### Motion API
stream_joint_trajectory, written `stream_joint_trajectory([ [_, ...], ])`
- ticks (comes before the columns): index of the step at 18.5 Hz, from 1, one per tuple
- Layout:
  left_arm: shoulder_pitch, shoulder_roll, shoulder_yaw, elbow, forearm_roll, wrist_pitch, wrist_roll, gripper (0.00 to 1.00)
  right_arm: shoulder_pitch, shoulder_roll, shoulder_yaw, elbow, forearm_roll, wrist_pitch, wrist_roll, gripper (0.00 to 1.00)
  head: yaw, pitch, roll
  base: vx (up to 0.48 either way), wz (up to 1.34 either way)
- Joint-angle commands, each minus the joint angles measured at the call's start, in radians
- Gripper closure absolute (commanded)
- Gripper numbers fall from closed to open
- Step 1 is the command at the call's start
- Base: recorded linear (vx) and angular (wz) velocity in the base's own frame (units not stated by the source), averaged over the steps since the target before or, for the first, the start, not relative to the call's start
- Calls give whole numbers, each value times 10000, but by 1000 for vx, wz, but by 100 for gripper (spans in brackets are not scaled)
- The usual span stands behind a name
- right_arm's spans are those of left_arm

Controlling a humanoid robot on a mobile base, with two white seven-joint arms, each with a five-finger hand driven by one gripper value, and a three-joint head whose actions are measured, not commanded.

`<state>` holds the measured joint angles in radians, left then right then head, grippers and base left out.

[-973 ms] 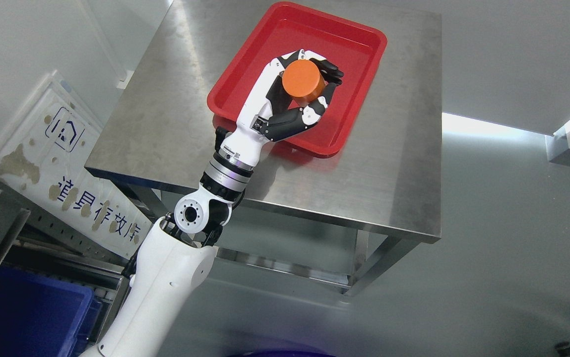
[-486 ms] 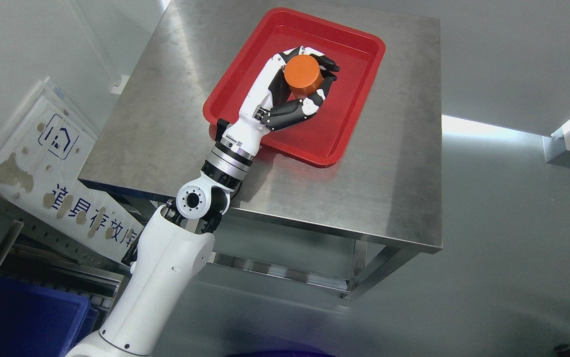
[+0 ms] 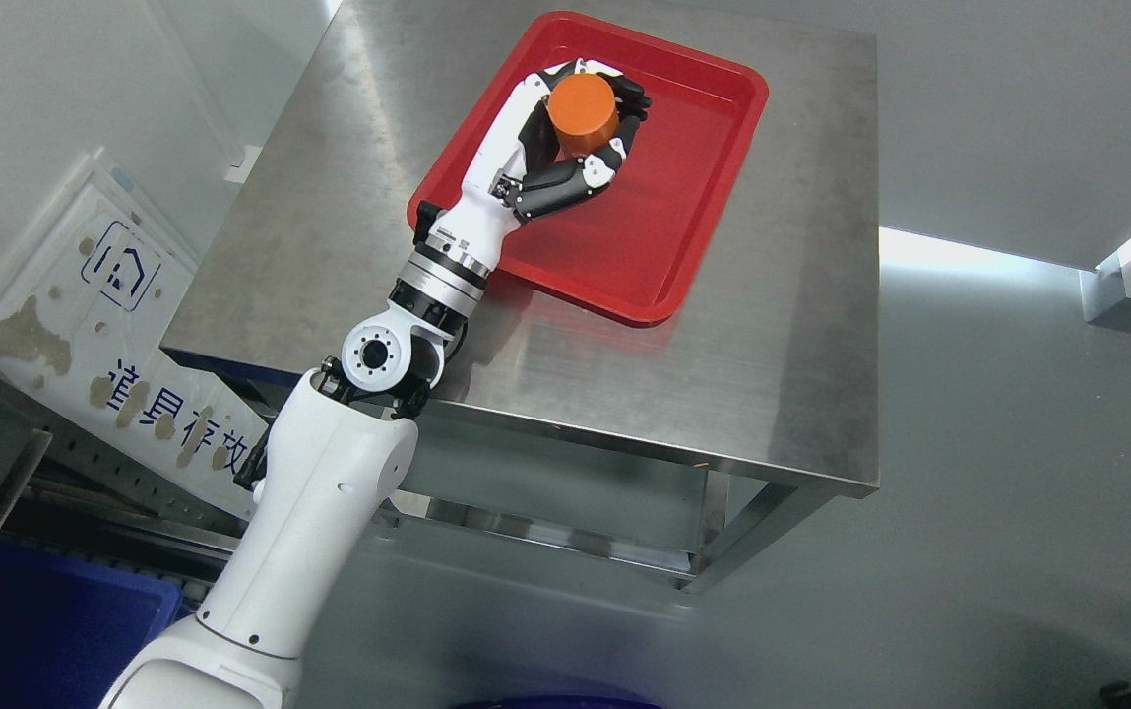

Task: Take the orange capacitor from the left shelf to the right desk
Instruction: 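Lower the capacitor into the red tray and open the left hand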

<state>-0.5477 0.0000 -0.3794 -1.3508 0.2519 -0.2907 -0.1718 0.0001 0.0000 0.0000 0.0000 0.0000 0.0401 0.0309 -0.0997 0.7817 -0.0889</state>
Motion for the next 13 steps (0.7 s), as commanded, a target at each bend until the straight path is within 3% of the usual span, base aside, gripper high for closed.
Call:
stream_joint_trajectory([
  [1, -1041, 175, 267, 2536, -3, 70, -30, 89, 337, -175, -107, -230, 0, -3, 13, 0, 0, 0, 0, 0, 0],
  [6, -1425, 175, -162, 3200, -19, 70, -15, 82, 337, -175, -108, -230, 0, -3, -2, 0, 0, 0, 0, 0, 0],
  [7, -1441, 175, -346, 3230, -19, 70, -15, 78, 337, -175, -107, -230, 0, -3, 13, 0, 0, 0, 0, 0, 0],
  [9, -1457, 175, -592, 3246, -34, 85, -15, 59, 337, -175, -123, -230, 0, -3, 13, 0, 0, 0, 0, 0, 0],
  [13, -1472, 175, -578, 3246, -95, 85, -15, 42, 337, -175, -123, -230, 0, -3, -2, 0, 0, 0, 0, 0, 0],
])
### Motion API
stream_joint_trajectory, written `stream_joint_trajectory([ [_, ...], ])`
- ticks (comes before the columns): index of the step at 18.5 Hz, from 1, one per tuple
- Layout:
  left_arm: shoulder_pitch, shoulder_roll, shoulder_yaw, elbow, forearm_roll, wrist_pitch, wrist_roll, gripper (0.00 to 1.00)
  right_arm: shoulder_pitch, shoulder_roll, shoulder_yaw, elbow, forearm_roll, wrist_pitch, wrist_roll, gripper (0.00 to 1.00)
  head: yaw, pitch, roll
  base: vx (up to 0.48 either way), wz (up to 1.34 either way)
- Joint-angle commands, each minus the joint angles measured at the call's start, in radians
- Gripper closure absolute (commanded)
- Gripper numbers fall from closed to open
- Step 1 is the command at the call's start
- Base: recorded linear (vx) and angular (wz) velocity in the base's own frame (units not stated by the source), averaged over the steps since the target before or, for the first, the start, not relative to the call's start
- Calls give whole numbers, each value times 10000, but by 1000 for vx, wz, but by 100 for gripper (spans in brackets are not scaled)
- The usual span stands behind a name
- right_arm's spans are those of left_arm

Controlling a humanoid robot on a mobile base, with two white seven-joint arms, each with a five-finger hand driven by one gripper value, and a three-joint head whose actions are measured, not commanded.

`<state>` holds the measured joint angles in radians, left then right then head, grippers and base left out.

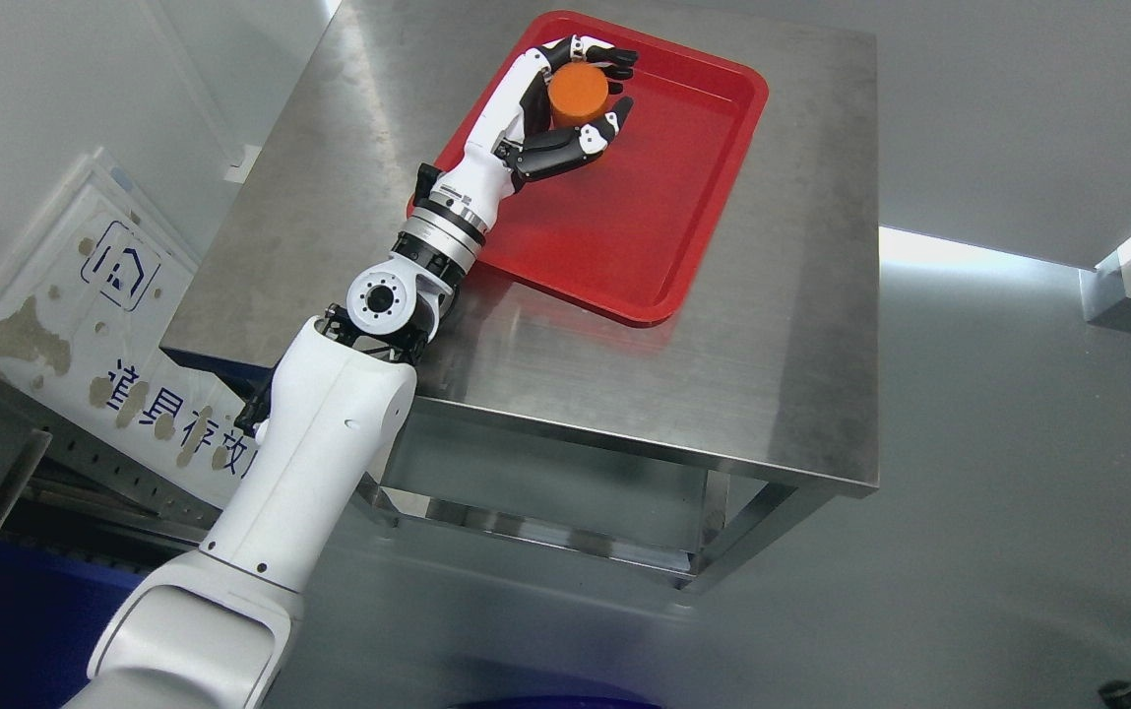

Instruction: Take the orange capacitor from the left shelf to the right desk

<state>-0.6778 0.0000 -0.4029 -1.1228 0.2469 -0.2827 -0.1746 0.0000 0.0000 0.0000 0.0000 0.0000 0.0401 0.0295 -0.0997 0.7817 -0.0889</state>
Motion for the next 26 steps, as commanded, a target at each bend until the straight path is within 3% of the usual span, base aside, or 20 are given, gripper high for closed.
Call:
stream_joint_trajectory([
  [1, -216, 175, -297, 951, -30, 4, 13, 37, 337, -175, -108, -230, 0, -2, 12, 0, 0, 0, 0, 0, 0],
  [4, -416, 175, -129, 737, -30, -225, -3, 15, 337, -175, -107, -230, 0, -2, 12, 0, 0, 0, 0, 0, 0],
  [8, -478, 175, 729, -60, -30, -762, -79, 2, 337, -175, -107, -230, 0, -2, 12, 0, 0, 0, 0, 0, 0],
  [11, 10, 228, 2076, -1131, -30, -610, -95, 1, 337, -175, -108, -230, 0, -2, 12, 0, 0, 0, 0, 0, 0],
  [18, 2954, 1885, 4976, -3250, 550, -502, -324, 0, 337, -175, -107, -230, 0, -2, 12, 0, 0, 0, 0, 0, 0],
  [22, 4872, 2546, 5486, -5136, 1564, -502, -448, 0, 337, -175, -107, -230, 0, -2, 12, 0, 0, 0, 0, 0, 0],
  [26, 5412, 2440, 5257, -5277, 1596, -471, -448, 0, 337, -175, -123, -230, 0, -2, 12, 0, 0, 0, 0, 0, 0],
])
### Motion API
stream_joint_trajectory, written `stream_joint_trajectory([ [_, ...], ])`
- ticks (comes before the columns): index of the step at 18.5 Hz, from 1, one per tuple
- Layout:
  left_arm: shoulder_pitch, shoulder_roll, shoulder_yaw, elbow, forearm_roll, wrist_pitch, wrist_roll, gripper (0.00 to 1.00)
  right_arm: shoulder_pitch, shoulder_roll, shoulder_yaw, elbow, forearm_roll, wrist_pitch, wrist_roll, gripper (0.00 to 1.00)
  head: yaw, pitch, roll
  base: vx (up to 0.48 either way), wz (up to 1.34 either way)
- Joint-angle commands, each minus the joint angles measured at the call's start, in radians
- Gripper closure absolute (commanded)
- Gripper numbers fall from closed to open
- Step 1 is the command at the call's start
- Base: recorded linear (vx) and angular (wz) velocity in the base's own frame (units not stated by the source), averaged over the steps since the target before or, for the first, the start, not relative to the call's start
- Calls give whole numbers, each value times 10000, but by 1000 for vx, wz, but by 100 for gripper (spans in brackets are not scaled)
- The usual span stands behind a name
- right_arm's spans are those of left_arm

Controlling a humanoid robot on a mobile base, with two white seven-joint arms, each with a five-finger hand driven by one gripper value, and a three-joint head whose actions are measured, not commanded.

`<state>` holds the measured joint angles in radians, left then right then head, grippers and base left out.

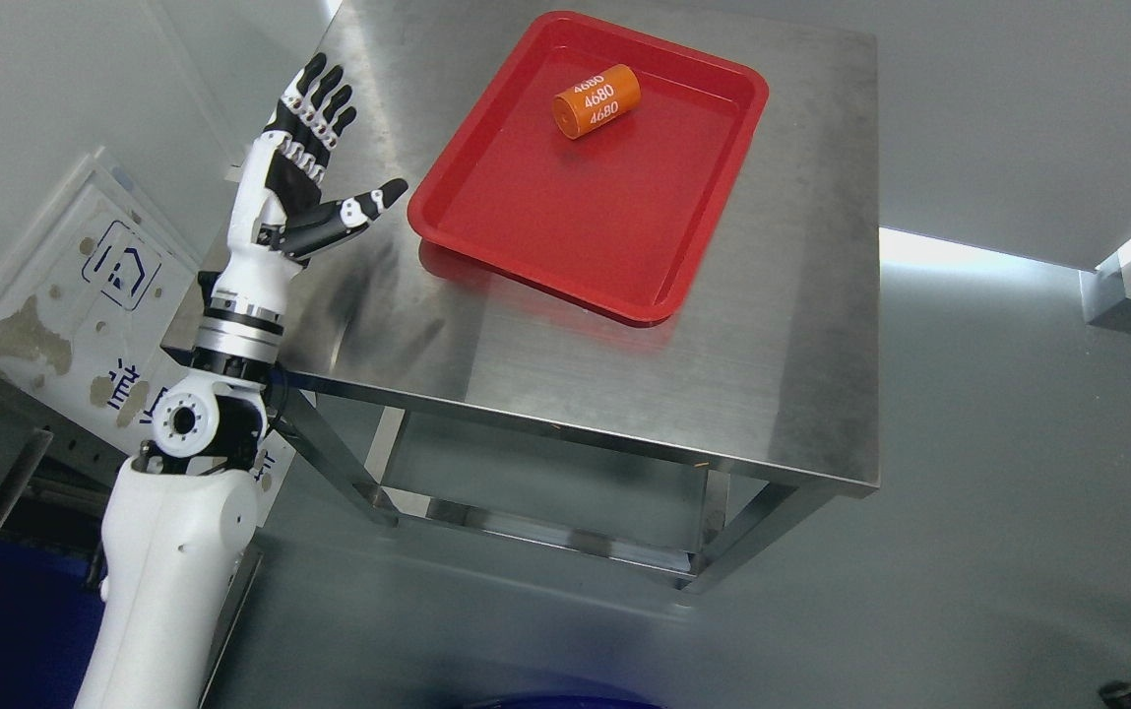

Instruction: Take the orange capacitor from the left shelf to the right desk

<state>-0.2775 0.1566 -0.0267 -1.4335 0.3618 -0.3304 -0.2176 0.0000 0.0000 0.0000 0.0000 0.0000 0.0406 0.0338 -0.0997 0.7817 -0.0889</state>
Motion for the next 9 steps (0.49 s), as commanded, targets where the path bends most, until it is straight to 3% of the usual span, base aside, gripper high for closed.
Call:
stream_joint_trajectory([
  [1, 1425, 736, 1312, -2171, 447, 6, -18, 0, 338, -175, -108, -230, 0, -7, -16, 0, 0, 0, 0, 0, 0],
  [3, 1471, 139, 1172, -2171, 431, 82, 13, 0, 338, -175, -123, -230, 0, -7, -31, 0, 0, 0, 0, 0, 0],
  [9, 1564, -201, 1233, -2186, 416, 865, 74, 0, 338, -175, -107, -230, 0, -7, -31, 0, 0, 0, 0, 0, 0],
])
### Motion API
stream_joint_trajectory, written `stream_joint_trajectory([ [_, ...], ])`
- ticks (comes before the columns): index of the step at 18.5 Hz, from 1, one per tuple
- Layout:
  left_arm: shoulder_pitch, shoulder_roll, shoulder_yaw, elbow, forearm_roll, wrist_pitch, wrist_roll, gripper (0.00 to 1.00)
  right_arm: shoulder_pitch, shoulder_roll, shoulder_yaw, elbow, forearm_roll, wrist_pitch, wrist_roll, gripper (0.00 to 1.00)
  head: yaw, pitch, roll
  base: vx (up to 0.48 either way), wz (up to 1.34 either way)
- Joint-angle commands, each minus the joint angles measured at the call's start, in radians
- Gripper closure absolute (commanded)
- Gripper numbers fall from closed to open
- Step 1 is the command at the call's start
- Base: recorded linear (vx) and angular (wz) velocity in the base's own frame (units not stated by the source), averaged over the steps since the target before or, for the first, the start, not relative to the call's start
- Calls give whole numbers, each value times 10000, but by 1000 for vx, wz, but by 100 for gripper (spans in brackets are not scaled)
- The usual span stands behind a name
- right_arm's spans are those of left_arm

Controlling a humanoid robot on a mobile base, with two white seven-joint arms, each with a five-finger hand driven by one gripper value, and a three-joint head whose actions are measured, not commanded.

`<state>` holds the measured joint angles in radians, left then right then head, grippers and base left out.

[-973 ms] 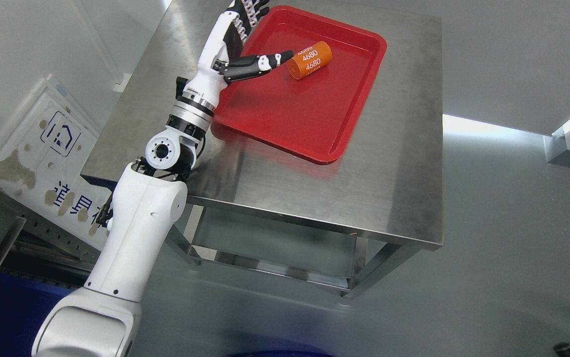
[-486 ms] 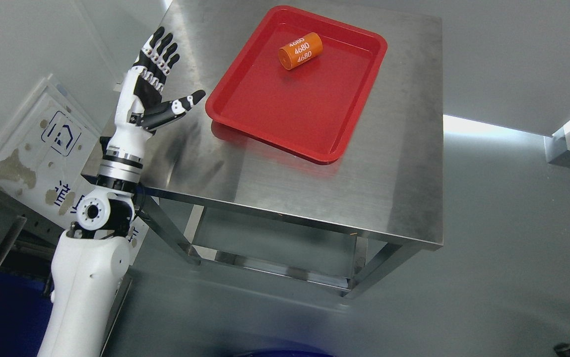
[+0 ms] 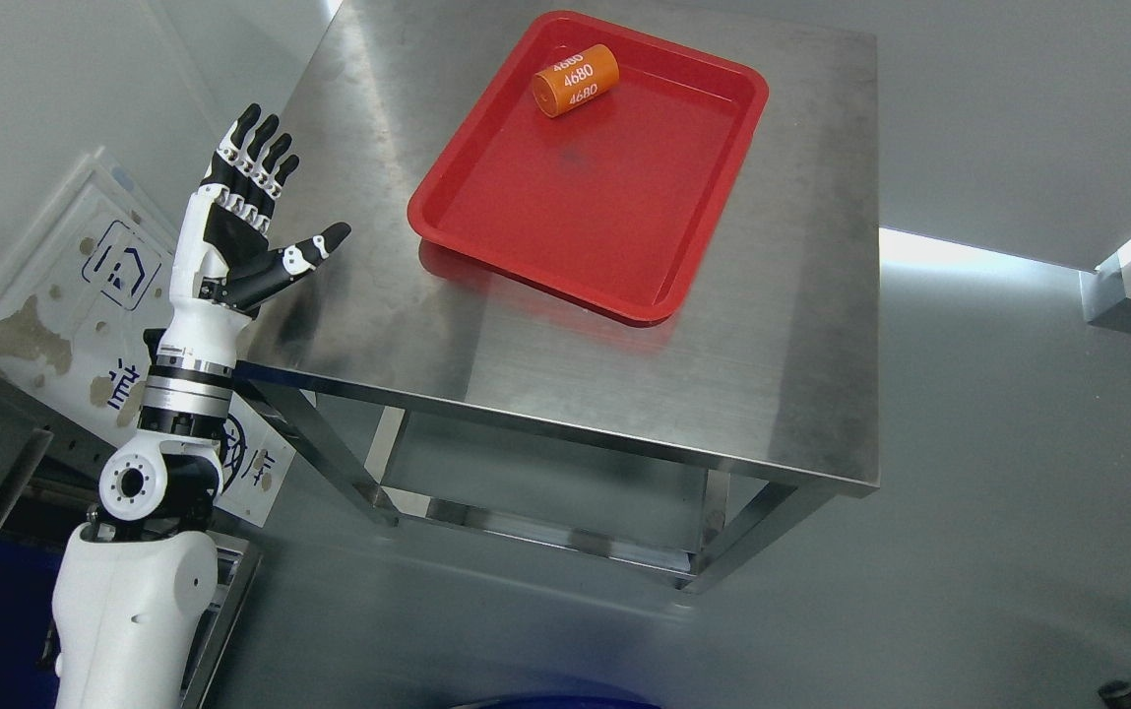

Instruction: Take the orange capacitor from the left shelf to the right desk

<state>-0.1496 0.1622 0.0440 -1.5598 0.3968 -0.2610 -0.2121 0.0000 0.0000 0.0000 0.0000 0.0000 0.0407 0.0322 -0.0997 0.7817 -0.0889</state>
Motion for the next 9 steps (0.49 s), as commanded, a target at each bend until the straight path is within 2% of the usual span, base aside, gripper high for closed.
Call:
stream_joint_trajectory([
  [1, 223, -226, 527, -923, 36, 171, 20, 0, 338, -175, -123, -230, 0, -8, -15, 0, 0, 0, 0, 0, 0],
  [4, -7, -134, 527, -923, -254, 155, -26, 0, 338, -175, -107, -230, 0, -8, -15, 0, 0, 0, 0, 0, 0],
  [7, 8, -88, 496, -923, -1495, 186, -72, 0, 338, -175, -107, -230, 0, -8, -15, 0, 0, 0, 0, 0, 0],
  [9, 8, -88, 496, -923, -1712, 232, -72, 0, 338, -175, -123, -230, 0, -8, -15, 0, 0, 0, 0, 0, 0],
])
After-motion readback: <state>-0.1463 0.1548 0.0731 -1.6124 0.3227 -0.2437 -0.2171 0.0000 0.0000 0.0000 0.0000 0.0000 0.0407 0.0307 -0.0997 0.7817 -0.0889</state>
